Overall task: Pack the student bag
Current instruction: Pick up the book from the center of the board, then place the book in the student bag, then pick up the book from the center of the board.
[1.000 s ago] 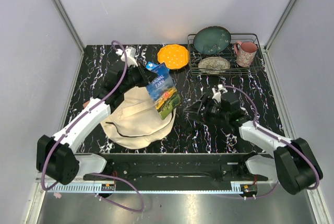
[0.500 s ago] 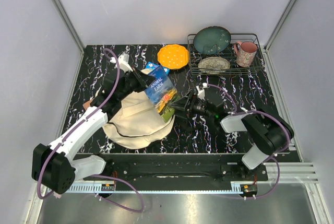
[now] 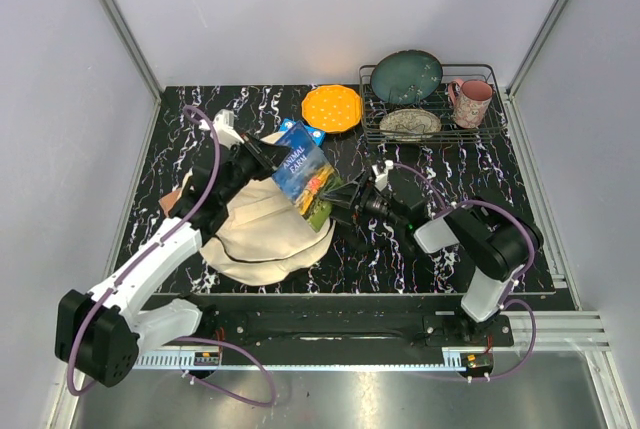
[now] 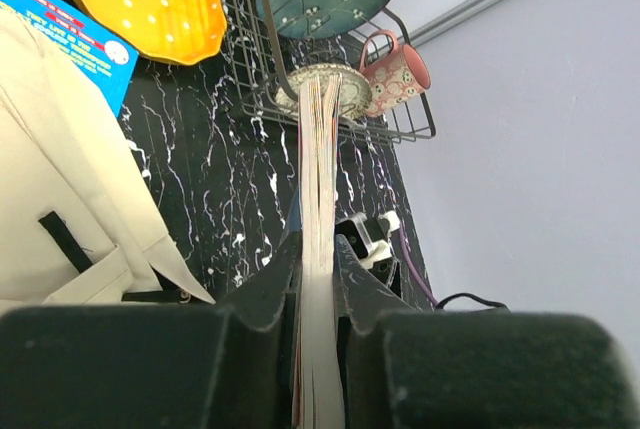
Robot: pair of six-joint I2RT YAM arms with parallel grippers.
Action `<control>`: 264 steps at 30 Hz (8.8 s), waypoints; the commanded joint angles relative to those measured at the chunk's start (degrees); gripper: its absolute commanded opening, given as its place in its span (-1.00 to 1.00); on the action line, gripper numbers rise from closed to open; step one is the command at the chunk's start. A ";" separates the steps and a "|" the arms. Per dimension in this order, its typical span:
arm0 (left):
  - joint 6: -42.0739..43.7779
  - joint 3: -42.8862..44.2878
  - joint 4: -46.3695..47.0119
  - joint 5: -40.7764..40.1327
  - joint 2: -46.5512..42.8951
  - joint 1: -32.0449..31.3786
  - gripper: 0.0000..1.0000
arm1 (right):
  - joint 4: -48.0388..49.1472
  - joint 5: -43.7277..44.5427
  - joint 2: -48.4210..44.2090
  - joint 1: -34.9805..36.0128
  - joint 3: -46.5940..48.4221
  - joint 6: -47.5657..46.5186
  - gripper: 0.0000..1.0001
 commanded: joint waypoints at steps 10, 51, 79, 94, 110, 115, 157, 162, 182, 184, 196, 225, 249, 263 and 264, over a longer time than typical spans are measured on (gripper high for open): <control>-3.26 1.30 6.62 -1.82 -2.87 0.25 -1.00 | 16.06 7.74 -0.82 4.81 1.61 1.72 0.52; 38.03 14.82 -32.03 2.23 0.63 -11.93 0.98 | -79.26 55.18 -56.18 4.19 8.37 -30.71 -1.00; 44.64 12.82 -47.25 -13.07 17.60 -28.49 0.75 | -88.79 63.99 -61.73 4.19 12.69 -37.48 -1.00; 44.46 12.20 -45.93 -17.99 19.10 -28.84 -0.47 | -88.70 62.23 -60.50 4.10 12.86 -37.13 -1.00; 42.00 17.46 -43.38 -26.34 13.48 -28.84 -1.00 | -90.55 53.09 -60.06 4.19 11.81 -37.66 -0.99; 42.35 20.19 -43.91 -24.59 14.18 -28.84 -1.00 | -90.46 52.65 -59.53 4.19 11.28 -36.78 -0.99; 38.48 37.42 -43.12 -38.30 14.88 -18.29 -1.00 | -99.95 32.90 -57.69 4.19 27.97 -37.05 -1.00; 38.75 41.46 -43.47 -37.24 17.60 -18.29 -1.00 | -99.68 20.49 -53.83 4.10 30.79 -33.00 -1.00; 38.40 44.45 -43.91 -28.10 17.69 -18.29 -1.00 | -84.23 17.14 -34.06 4.80 27.28 -38.01 -1.00; 37.61 45.24 -44.26 -28.89 18.31 -18.38 -1.00 | -83.17 18.98 -32.73 5.50 27.19 -37.57 -1.00; 34.44 48.15 -46.28 -25.55 21.04 -18.64 -1.00 | -74.37 28.21 -22.10 12.89 30.61 -36.78 -1.00; 33.39 48.15 -44.26 -20.81 19.89 -19.61 -1.00 | -46.68 34.11 3.05 13.59 34.48 -31.33 -0.73; 32.33 43.84 -44.88 -26.87 19.37 -19.26 -1.00 | -68.12 46.75 -28.55 13.59 21.32 -40.91 0.73; 32.33 42.44 -44.53 -22.92 18.40 -19.17 -1.00 | -80.08 36.67 -24.04 7.09 21.55 -44.07 0.56; 32.51 42.52 -44.18 -21.00 18.40 -19.17 -1.00 | -80.26 35.52 -20.98 7.00 22.35 -44.94 0.57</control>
